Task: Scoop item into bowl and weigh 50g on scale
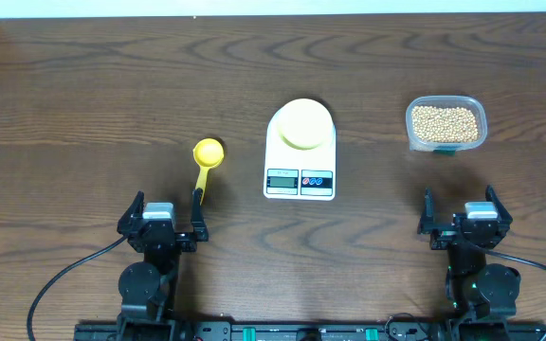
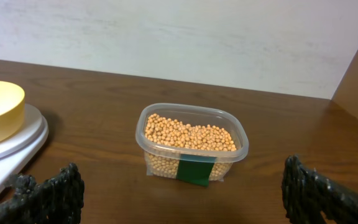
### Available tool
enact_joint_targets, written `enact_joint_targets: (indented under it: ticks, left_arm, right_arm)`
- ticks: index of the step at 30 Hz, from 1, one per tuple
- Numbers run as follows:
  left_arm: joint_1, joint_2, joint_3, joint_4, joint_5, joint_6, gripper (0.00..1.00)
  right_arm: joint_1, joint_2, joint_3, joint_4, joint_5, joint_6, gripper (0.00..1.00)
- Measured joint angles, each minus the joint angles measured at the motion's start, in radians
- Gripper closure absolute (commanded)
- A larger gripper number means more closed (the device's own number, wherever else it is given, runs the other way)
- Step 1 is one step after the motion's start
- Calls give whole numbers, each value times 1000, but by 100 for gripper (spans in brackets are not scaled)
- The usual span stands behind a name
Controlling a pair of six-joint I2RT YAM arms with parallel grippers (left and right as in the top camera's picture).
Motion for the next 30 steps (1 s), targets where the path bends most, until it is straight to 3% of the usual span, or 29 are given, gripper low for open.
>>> enact_joint_targets:
  ticks: [15,30]
  left_arm:
    - [0,64,120,-133,0,0,2]
    - [0,549,474,-262,0,-1,2]
  right_arm:
    - [0,0,0,0,0,0,1]
    - [0,0,0,0,4,0,1]
